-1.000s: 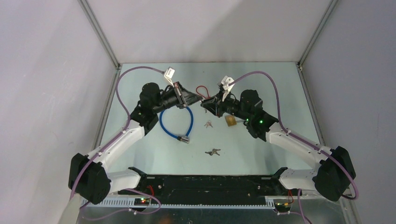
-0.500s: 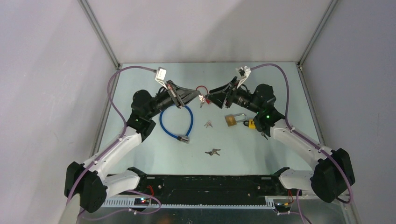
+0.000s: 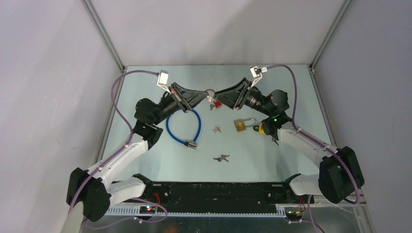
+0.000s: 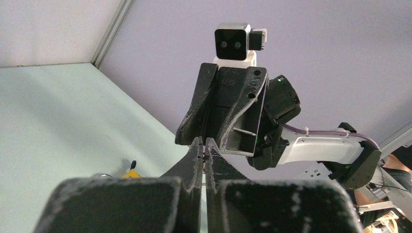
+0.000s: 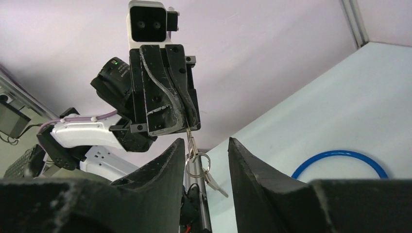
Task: Unlock with the key
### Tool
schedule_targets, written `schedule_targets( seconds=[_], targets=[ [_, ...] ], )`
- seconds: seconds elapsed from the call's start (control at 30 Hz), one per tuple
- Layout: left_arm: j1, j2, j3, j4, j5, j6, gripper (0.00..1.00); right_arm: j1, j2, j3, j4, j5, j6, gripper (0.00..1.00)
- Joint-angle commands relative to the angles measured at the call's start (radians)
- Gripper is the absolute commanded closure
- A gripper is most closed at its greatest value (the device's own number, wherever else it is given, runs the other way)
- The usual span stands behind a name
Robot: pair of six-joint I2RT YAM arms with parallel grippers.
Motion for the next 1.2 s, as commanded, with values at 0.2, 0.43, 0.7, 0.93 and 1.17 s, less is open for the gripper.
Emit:
schedule_targets(
  seconds=[0.2, 0.43, 0.7, 0.93, 1.17],
  targets=[
    [-0.025, 0.007, 0.009, 0.086, -0.037, -0.043, 1.00, 0.035, 0.026, 0.000, 0.138, -0.028, 0.035, 0.72],
    [-0.032, 0.015, 0.009, 0.094, -0.053, -0.051, 1.00, 0.040, 0.044, 0.000, 0.191, -0.044, 0.059, 0.86],
    [-0.031, 0.021, -0.007, 0.094, -0.098, -0.065, 0.90, 0.031, 0.044, 0.001, 0.178, -0.062, 0.063, 1.00],
    [0.008, -0.068, -0.073, -0.222, -0.269, -0.037, 0.30, 0.011, -0.030, 0.001, -0.186, 0.045, -0.043, 1.00],
    [0.033, -0.233, -0.070, -0.771, -0.473, 0.037, 0.00, 0.027, -0.077, -0.017, -0.472, 0.124, -0.170, 1.00]
  ],
)
